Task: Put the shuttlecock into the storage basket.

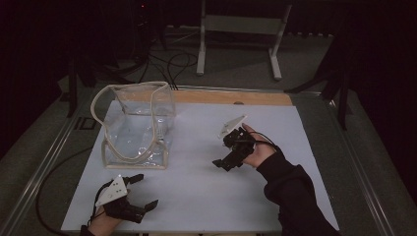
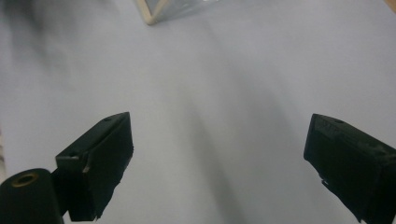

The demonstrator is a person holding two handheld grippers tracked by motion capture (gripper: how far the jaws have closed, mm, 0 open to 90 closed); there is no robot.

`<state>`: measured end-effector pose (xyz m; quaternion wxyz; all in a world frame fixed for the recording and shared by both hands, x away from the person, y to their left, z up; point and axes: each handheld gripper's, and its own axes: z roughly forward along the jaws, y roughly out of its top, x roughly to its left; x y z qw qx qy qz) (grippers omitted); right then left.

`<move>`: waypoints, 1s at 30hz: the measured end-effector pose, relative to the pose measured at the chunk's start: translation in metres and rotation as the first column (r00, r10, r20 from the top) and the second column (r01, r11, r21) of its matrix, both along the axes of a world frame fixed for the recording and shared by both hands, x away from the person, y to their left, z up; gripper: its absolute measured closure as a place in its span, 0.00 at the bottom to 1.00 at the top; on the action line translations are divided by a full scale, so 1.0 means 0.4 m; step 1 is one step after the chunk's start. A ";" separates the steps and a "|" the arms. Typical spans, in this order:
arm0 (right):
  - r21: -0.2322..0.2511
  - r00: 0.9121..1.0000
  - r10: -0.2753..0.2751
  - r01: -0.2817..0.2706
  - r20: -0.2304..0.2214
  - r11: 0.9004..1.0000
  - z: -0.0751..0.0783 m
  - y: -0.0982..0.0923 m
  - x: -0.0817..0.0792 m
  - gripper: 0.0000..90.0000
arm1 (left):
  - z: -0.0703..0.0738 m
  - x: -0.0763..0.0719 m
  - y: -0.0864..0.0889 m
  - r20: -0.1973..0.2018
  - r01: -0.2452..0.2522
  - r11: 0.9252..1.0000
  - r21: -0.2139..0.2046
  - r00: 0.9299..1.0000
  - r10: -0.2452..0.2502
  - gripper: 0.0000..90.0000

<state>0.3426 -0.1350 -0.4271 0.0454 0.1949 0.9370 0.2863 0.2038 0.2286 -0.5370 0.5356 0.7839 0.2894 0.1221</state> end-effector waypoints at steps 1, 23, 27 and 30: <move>0.007 1.000 -0.007 0.007 -0.006 1.000 -0.005 -0.010 -0.003 0.09 | 0.000 0.000 0.000 0.002 0.001 1.000 0.003 1.000 -0.001 0.01; 0.055 0.994 -0.103 0.104 -0.021 0.993 -0.087 -0.144 -0.051 0.09 | 0.001 0.000 0.000 0.003 -0.001 1.000 0.000 1.000 0.001 0.01; 0.057 0.992 -0.126 0.126 -0.013 0.990 -0.101 -0.169 -0.059 0.09 | 0.001 0.000 -0.001 0.004 0.001 1.000 0.002 1.000 -0.001 0.01; 0.064 0.989 -0.146 0.146 -0.001 0.987 -0.108 -0.187 -0.068 0.09 | 0.001 0.000 -0.001 0.004 0.001 1.000 0.002 1.000 -0.001 0.01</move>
